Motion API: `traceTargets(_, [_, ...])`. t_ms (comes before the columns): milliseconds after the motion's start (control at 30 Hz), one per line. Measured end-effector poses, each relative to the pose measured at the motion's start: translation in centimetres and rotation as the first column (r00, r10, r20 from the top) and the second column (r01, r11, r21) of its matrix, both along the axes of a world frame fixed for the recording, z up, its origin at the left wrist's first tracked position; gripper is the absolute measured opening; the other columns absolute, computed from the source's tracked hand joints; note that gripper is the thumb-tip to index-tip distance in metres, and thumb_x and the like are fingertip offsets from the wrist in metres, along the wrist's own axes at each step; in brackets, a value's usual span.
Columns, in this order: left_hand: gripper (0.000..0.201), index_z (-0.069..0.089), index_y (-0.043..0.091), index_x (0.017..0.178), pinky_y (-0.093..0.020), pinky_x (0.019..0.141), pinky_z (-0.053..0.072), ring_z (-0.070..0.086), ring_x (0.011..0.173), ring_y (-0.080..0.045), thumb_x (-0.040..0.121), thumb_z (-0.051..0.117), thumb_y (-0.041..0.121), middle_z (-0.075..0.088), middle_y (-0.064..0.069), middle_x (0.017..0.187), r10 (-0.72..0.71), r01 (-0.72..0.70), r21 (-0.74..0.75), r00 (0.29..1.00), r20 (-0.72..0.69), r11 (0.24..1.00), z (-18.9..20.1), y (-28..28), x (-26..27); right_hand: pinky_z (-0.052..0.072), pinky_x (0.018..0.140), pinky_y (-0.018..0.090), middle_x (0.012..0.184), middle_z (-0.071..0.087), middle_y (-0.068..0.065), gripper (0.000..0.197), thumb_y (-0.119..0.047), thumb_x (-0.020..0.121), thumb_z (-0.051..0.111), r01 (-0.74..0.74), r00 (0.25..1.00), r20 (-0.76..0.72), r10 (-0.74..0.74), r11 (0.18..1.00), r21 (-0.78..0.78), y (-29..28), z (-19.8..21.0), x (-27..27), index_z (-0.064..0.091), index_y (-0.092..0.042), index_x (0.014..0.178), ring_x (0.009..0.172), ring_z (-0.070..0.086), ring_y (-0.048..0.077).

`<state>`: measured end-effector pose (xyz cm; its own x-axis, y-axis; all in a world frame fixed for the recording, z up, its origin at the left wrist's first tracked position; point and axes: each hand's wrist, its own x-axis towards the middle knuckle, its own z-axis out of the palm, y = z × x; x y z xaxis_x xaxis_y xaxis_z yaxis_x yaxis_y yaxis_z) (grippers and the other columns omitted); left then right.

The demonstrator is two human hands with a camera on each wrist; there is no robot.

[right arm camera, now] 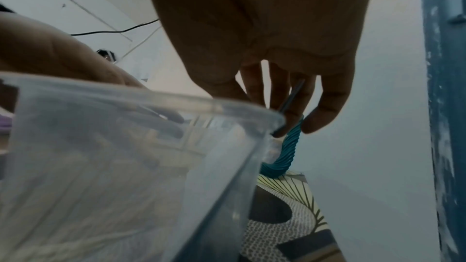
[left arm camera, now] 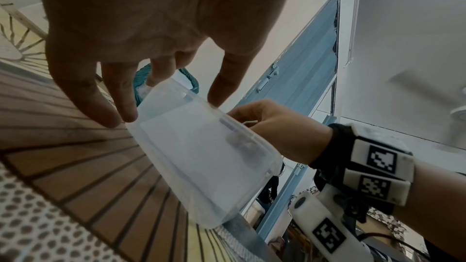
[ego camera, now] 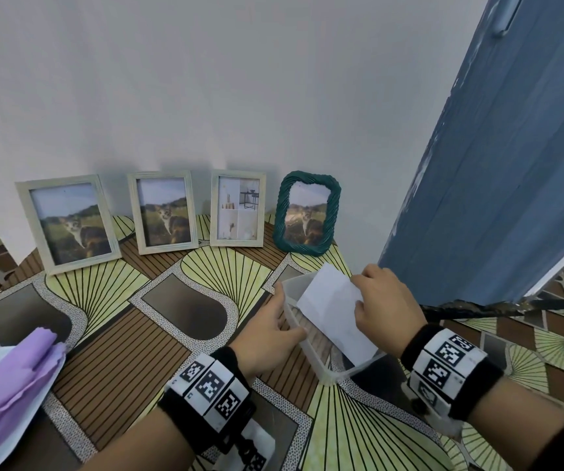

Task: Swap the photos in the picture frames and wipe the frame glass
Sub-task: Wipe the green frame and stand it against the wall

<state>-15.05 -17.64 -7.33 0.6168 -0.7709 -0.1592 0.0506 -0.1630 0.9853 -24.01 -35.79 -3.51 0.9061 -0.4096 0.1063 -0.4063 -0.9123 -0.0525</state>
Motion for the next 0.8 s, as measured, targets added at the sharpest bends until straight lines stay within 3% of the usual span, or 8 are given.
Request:
traceTargets(100, [0.085,0.009,0.022,0.155,-0.030,0.101,0.049,0.056,0.122,-0.008,0.091,0.058,-0.005,0.053,0.002,0.139,0.008,-0.008,0.000,1.000,0.018,1.000,0.1,0.1,-0.1,0.050,0.086,0.042,0.107,0.058,0.000,0.033,-0.009,0.091,0.056,-0.036,0.999,0.031,0.033,0.993,0.115,-0.6,0.0,0.5,0.062,-0.019,0.122,0.101,0.055,0.023])
traceTargets(233, [0.080,0.016,0.017,0.154,-0.037,0.104,0.047,0.058,0.120,-0.012,0.090,0.057,-0.009,0.059,-0.003,0.133,0.021,-0.020,-0.014,0.999,0.034,1.000,-0.1,-0.1,0.0,0.046,0.090,0.045,0.108,0.059,-0.006,0.034,-0.020,0.092,0.059,-0.047,0.997,0.062,0.041,0.995,0.084,-0.5,-0.4,1.0,0.062,-0.029,0.124,0.107,0.054,0.020])
traceTargets(367, [0.073,0.028,0.025,0.148,-0.026,0.095,0.051,0.060,0.117,-0.006,0.090,0.058,-0.007,0.060,0.003,0.131,-0.006,0.007,-0.024,0.998,0.064,1.000,-0.3,0.0,0.1,0.044,0.089,0.043,0.109,0.056,-0.003,0.033,-0.023,0.091,0.055,-0.024,0.999,0.043,0.024,1.000,-0.012,-0.2,-0.8,1.1,0.060,-0.027,0.123,0.108,0.051,0.022])
traceTargets(467, [0.071,0.032,0.029,0.145,-0.013,0.082,0.050,0.060,0.112,0.003,0.090,0.058,-0.006,0.062,0.016,0.123,-0.024,0.026,-0.023,0.998,0.064,0.999,-0.1,0.3,0.2,0.047,0.090,0.042,0.115,0.052,-0.001,0.037,-0.024,0.090,0.056,-0.023,0.997,0.069,0.022,1.000,0.015,0.0,-0.6,1.0,0.058,-0.027,0.126,0.108,0.049,0.021])
traceTargets(633, [0.080,0.015,0.028,0.153,-0.005,0.069,0.048,0.064,0.093,0.012,0.092,0.062,0.008,0.057,0.052,0.082,0.025,-0.028,0.058,0.998,0.062,0.998,-0.1,0.6,1.2,0.051,0.081,0.035,0.115,0.054,-0.003,0.038,-0.028,0.091,0.054,-0.014,0.998,0.067,0.007,0.994,0.107,0.2,-0.1,0.7,0.057,-0.028,0.129,0.097,0.058,0.019])
traceTargets(700, [0.081,0.015,0.032,0.153,-0.009,0.081,0.046,0.059,0.103,0.012,0.091,0.066,0.020,0.056,0.047,0.110,0.067,-0.073,0.078,0.995,0.078,0.994,0.5,1.3,1.4,0.052,0.081,0.034,0.116,0.054,-0.004,0.039,-0.031,0.091,0.054,-0.018,0.996,0.091,0.006,0.990,0.140,0.4,0.0,0.5,0.056,-0.028,0.130,0.099,0.057,0.017])
traceTargets(767, [0.076,0.023,0.037,0.151,-0.025,0.101,0.041,0.047,0.123,0.001,0.090,0.067,0.034,0.041,0.020,0.147,0.120,-0.131,0.092,0.987,0.109,0.987,1.3,2.5,1.6,0.051,0.086,0.033,0.119,0.054,-0.006,0.040,-0.033,0.091,0.054,-0.036,0.989,0.146,0.011,0.985,0.169,0.7,0.1,0.3,0.056,-0.028,0.131,0.104,0.055,0.015])
traceTargets(800, [0.070,0.030,0.039,0.149,-0.029,0.104,0.039,0.044,0.126,-0.003,0.089,0.066,0.038,0.040,0.011,0.150,0.152,-0.164,0.095,0.980,0.129,0.982,1.6,3.2,1.7,0.050,0.088,0.033,0.120,0.054,-0.007,0.038,-0.034,0.092,0.055,-0.049,0.984,0.178,0.017,0.983,0.178,1.1,0.2,0.1,0.057,-0.028,0.129,0.106,0.054,0.014])
